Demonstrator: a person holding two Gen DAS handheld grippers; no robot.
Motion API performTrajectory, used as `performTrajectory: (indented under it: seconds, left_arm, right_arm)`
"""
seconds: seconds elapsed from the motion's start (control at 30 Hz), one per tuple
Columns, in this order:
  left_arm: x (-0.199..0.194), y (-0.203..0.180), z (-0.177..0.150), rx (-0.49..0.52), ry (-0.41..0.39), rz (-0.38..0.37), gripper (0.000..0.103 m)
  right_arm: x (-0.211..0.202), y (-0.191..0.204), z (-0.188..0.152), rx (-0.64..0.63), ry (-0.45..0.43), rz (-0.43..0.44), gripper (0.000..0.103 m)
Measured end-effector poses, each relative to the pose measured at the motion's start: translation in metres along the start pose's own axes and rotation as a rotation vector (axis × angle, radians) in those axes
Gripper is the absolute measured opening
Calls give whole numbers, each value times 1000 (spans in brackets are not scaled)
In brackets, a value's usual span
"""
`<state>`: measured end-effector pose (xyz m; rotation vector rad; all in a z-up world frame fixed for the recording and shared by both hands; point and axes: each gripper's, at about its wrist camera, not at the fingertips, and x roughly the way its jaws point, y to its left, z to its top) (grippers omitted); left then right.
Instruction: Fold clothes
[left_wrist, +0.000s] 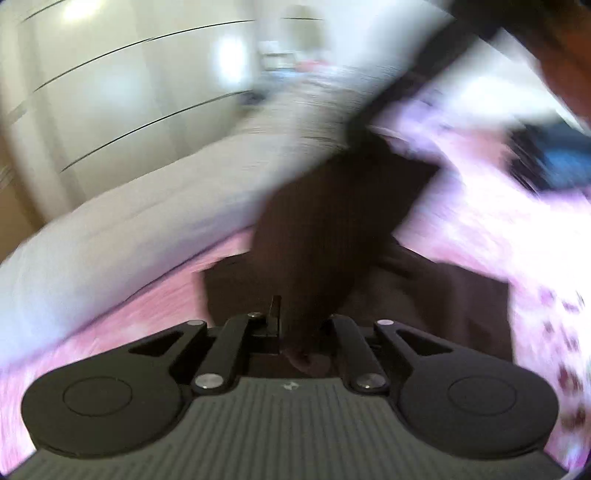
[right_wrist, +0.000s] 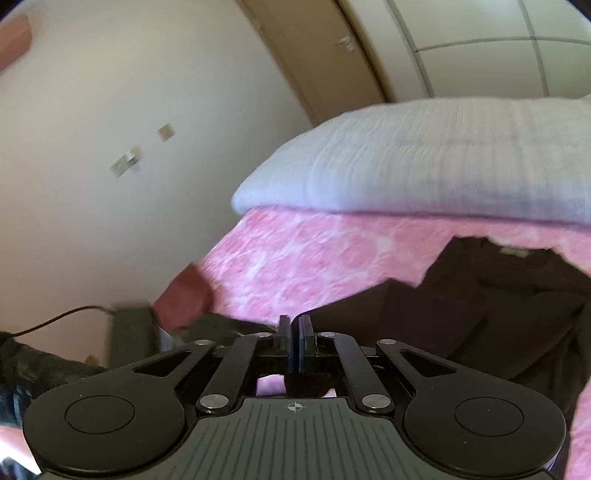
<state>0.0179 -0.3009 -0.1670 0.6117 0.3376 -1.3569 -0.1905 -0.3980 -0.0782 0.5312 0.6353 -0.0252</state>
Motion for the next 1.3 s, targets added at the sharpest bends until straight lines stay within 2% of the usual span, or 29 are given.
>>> performTrajectory:
  seconds: [0.03,0.07,0.1,0.17,0.23,0.27,0.3,0.37,0.4,0.47,0.53,0.57,0.63,0.7,0.73,0.8,0.83,0.87,0.97,1.0,1.03,1.07,1.13,1.17,1.3]
  left_arm:
    - [-3,22,-3,-49,5,47,5]
    - [-5,45,-6,-98,10,94,4]
    - [-8,69,-10,-141,18,145,4]
    - [-13,127,-27,-193,66,273,5]
    - [-12,186,-51,-280,175,406,10]
    - [-9,208,-66,-346,272,473,28]
    - [-7,226,-80,-406,358,528,35]
    - [-12,224,-105,-475,461,557,35]
    - [-12,200,-111,-450,479,508,36]
    - [-12,153,-121,-403,514,399,37]
    - [-11,86,-128,-372,542,202,38]
    - [-7,46,-127,-318,542,115,41]
    - [-5,-41,-120,-103,500,-79,50]
    - [-6,-108,-117,84,443,-252,59]
    - [-6,-139,-117,169,419,-312,60]
    - [-1,-185,-118,283,392,-380,60]
    - [3,-205,-119,333,383,-404,60]
    - [11,-216,-122,359,391,-395,60]
    - [35,-229,-135,410,472,-314,59]
    - [42,-227,-136,407,500,-296,51]
    - [44,-217,-134,365,520,-315,36]
    - [45,-210,-130,342,538,-316,6]
    - [39,-191,-117,302,539,-298,6]
    - [35,-179,-109,266,538,-290,6]
    - [6,-89,-51,-117,481,-273,6]
  right_arm:
    - [-2,-2,-1,1,-6,-9,3]
    - [-4,-5,-2,2,-11,-19,11]
    - [-5,-16,-8,8,1,-81,17]
    - [-6,-39,-21,18,26,-206,40]
    - [-3,-69,-51,47,120,-314,44]
    - [-2,-84,-66,62,167,-368,45]
    - [0,-99,-80,76,214,-422,45]
    - [2,-129,-110,105,309,-530,46]
    - [4,-143,-125,120,357,-583,46]
    - [-1,-166,-158,153,438,-629,46]
    - [-4,-182,-181,235,452,-624,46]
    - [-4,-183,-188,226,458,-630,47]
    - [-4,-186,-202,205,470,-644,48]
    - [7,-178,-216,30,526,-649,49]
    - [12,-175,-220,-36,553,-637,49]
    - [19,-168,-229,-124,568,-615,50]
    - [22,-165,-232,-168,575,-604,50]
    - [22,-165,-233,-174,567,-596,51]
    - [14,-173,-234,-145,524,-596,56]
    - [6,-177,-231,-142,514,-600,57]
    - [5,-178,-228,-145,505,-602,60]
    - [5,-179,-228,-162,499,-601,63]
    - [4,-180,-227,-198,486,-600,69]
    - [2,-172,-230,-252,488,-599,71]
    - [18,-146,-246,-508,470,-596,75]
